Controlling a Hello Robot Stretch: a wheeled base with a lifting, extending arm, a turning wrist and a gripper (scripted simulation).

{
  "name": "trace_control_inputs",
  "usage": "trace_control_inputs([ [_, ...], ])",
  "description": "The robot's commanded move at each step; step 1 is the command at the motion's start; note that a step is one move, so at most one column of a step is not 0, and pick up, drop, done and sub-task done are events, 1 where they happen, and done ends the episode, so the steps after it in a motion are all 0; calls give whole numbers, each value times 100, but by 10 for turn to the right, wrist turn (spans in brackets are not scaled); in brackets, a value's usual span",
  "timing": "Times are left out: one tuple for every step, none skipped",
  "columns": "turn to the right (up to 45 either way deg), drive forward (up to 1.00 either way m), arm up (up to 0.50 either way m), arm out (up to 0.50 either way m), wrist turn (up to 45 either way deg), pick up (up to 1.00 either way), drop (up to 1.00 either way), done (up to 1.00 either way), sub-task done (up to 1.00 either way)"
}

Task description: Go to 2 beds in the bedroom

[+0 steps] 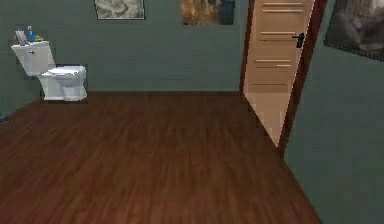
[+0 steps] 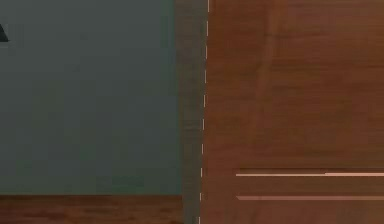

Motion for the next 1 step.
trace_control_inputs([
  [150,0,0,0,0,0,0,0,0],
])
